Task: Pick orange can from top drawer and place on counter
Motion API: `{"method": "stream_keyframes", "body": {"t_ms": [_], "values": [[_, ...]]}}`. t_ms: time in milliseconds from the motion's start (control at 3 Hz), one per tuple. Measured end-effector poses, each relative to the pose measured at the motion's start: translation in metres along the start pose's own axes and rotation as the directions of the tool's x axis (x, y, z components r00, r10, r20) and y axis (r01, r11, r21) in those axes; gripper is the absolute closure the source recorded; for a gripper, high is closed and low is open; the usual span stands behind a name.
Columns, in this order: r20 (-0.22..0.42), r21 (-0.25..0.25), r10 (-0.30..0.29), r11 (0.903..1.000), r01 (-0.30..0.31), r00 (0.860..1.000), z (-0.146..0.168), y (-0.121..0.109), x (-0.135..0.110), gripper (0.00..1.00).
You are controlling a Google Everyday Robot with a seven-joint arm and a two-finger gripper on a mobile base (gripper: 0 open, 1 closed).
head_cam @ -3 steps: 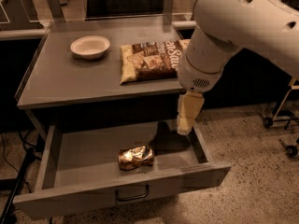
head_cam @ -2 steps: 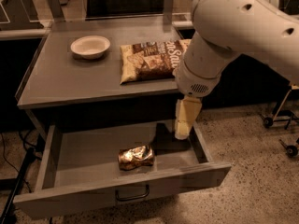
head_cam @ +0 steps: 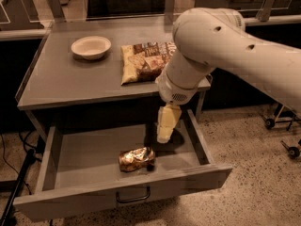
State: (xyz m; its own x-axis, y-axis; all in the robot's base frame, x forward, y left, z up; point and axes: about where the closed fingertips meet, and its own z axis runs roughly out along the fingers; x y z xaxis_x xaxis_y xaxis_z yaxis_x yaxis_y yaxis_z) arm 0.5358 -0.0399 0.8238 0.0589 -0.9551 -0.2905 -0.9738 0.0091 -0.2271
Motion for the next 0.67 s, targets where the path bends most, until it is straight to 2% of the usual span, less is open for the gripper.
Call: {"method": "stream_keyframes", "body": {"t_ms": [333,667], "values": [[0.000,0.000,0.000,1.0000,0.000,1.000,0.000,0.000,0.000,0.00],[-0.002,-0.046,-0.001,0.9989,0.001,1.000,0.026,0.014,-0.010,0.00]]}}
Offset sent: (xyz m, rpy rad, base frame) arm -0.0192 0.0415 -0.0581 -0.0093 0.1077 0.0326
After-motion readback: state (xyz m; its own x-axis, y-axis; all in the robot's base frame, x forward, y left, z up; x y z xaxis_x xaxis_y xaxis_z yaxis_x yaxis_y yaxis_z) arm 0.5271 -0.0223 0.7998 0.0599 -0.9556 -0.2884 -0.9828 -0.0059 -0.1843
